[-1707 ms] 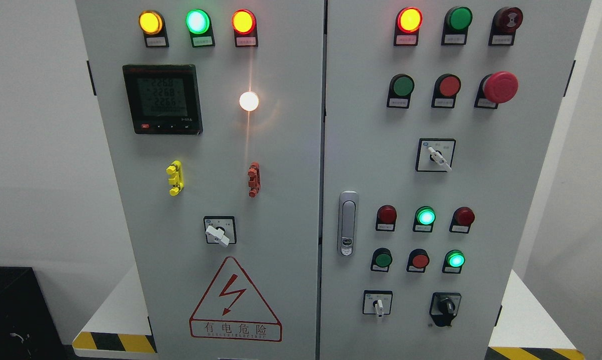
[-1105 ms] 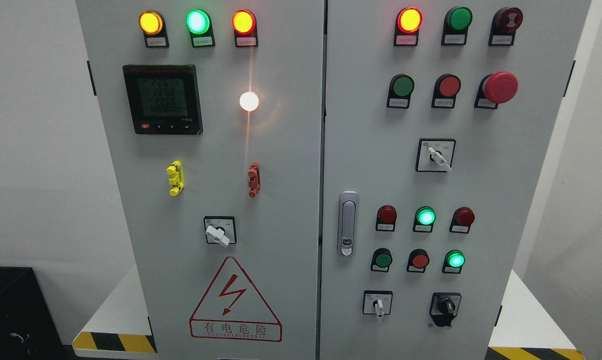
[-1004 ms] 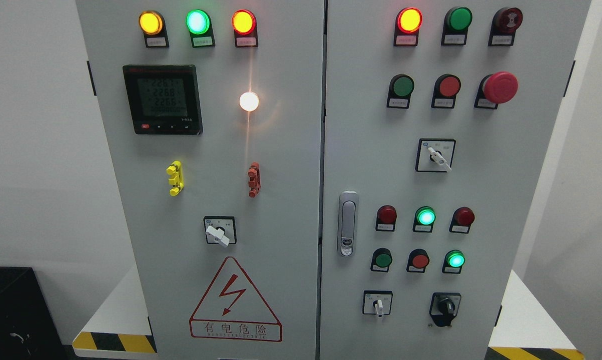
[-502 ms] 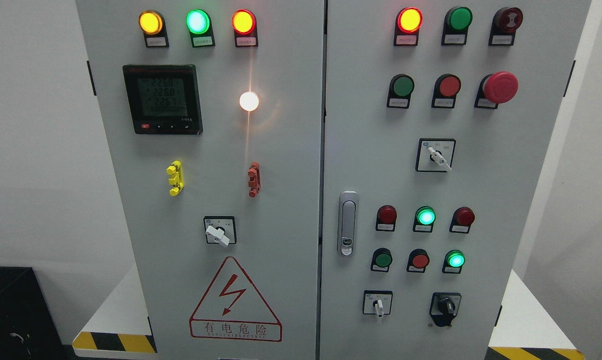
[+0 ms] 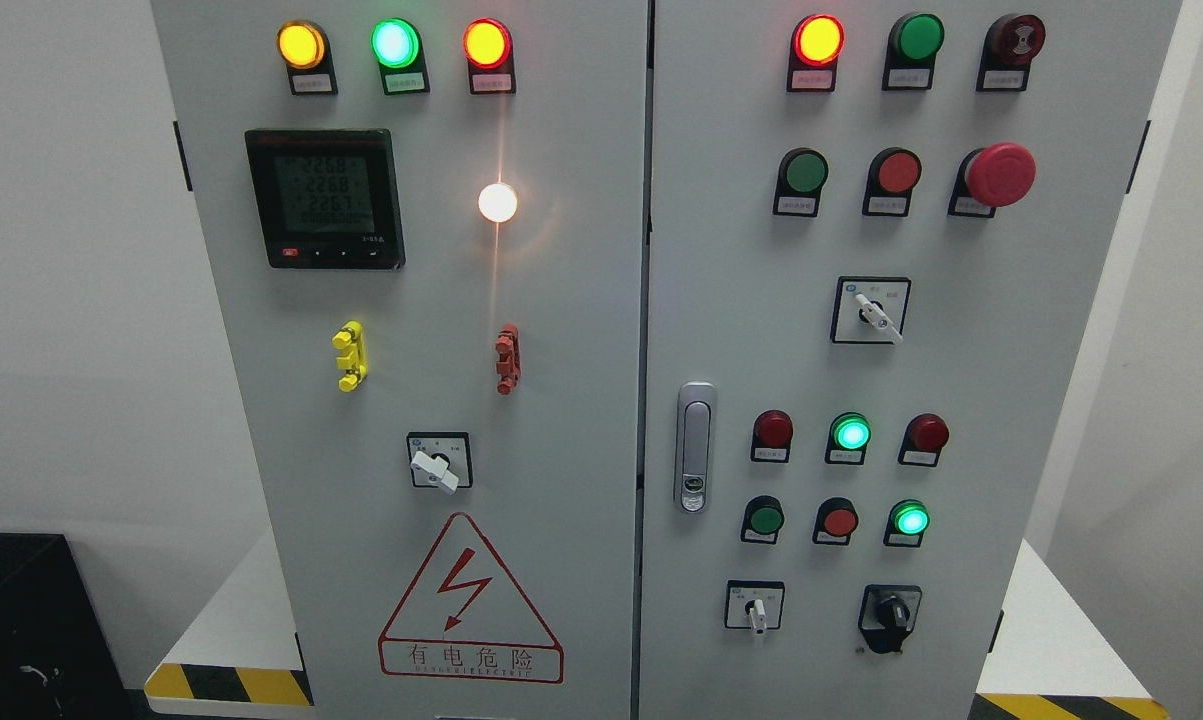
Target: Flip black knob to close circuit
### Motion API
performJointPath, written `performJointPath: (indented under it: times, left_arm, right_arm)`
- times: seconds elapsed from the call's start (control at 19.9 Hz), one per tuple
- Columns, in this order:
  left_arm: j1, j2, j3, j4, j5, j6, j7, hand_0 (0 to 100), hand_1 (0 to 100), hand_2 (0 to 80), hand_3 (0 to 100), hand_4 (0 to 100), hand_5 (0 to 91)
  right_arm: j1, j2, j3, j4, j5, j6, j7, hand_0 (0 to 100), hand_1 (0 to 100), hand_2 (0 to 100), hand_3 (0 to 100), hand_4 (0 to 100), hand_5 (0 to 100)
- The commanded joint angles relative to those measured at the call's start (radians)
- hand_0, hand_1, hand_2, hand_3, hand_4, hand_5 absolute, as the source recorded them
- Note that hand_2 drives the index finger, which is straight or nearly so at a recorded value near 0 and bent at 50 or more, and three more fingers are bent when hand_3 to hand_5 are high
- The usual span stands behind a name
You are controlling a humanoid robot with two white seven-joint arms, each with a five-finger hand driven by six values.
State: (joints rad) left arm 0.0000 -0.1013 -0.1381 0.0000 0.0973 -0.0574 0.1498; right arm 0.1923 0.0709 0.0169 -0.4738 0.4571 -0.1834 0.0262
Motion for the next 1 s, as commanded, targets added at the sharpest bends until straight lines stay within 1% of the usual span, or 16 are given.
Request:
performJointPath:
  times: [0.0,0.05,0.1,0.15,0.2,0.25,0.3,0.35,0.4,0.5,0.55,0.6,0.65,0.75,0.95]
  left_arm:
    - [0.023,0.0,0.0,-0.031,-0.001,0.001,0.0,12,56,0.0,0,0,0.0]
    - [0.023,0.0,0.0,-0.031,0.001,0.001,0.0,12,56,0.0,0,0,0.0]
    - [0.023,0.0,0.0,-0.031,-0.001,0.001,0.0,12,56,0.0,0,0,0.0]
    - [0.023,0.0,0.0,-0.031,-0.001,0.001,0.0,12,56,0.0,0,0,0.0]
    - [0.023,0.0,0.0,-0.031,0.001,0.001,0.0,12,56,0.0,0,0,0.0]
    - [0.023,0.0,0.0,-0.031,0.001,0.001,0.0,12,56,0.0,0,0,0.0]
    - [0.023,0.0,0.0,-0.031,0.001,0.001,0.0,12,56,0.0,0,0,0.0]
    - [0.023,0.0,0.0,-0.031,0.001,0.001,0.0,12,56,0.0,0,0,0.0]
    - [0.023,0.0,0.0,-0.031,0.001,0.001,0.0,12,56,0.0,0,0,0.0]
    - [0.023,0.0,0.0,-0.031,0.001,0.001,0.0,12,56,0.0,0,0,0.0]
    - [0.023,0.0,0.0,-0.031,0.001,0.001,0.0,12,56,0.0,0,0,0.0]
    - [0.023,0.0,0.0,-0.031,0.001,0.001,0.0,12,56,0.0,0,0,0.0]
    - [0.023,0.0,0.0,-0.029,0.001,0.001,0.0,12,56,0.0,0,0,0.0]
    - [0.023,0.0,0.0,-0.031,0.001,0.001,0.0,12,56,0.0,0,0,0.0]
    - [0.023,0.0,0.0,-0.031,0.001,0.001,0.0,12,56,0.0,0,0,0.0]
  right_arm:
    - [-0.002,0.0,0.018,-0.163,0.196,-0.008,-0.06,0,7,36,54,47,31]
    - [-0.002,0.001,0.023,-0.178,0.216,-0.008,-0.087,0,7,40,59,51,38]
    - [-0.001,0.003,0.025,-0.192,0.236,-0.007,-0.106,0,7,44,62,55,44]
    - [-0.002,0.004,0.025,-0.212,0.259,-0.007,-0.126,0,6,46,64,57,47]
    - [-0.002,0.006,0.025,-0.23,0.287,-0.005,-0.149,0,6,50,68,61,55]
    - [-0.002,0.006,0.023,-0.249,0.319,-0.005,-0.179,0,6,55,72,64,61]
    - [-0.002,0.007,0.023,-0.262,0.353,-0.004,-0.216,0,6,57,74,66,64]
    - [-0.002,0.007,0.023,-0.275,0.389,-0.004,-0.253,0,7,67,83,72,73]
    - [-0.002,0.009,0.022,-0.291,0.425,-0.001,-0.282,0,7,67,83,71,74]
    - [-0.001,0.017,0.018,-0.334,0.483,0.005,-0.316,0,8,78,91,78,84]
    - [0.002,0.021,0.017,-0.36,0.515,0.008,-0.334,0,7,79,92,79,85]
    - [0.002,0.023,0.015,-0.386,0.547,0.016,-0.35,0,8,82,95,82,89]
    - [0.002,0.023,0.012,-0.41,0.575,0.018,-0.354,0,8,83,97,84,91]
    - [0.002,0.023,0.011,-0.46,0.592,0.021,-0.354,0,8,85,98,86,93]
    - [-0.004,0.03,0.011,-0.569,0.637,0.067,-0.347,0,7,86,100,88,94]
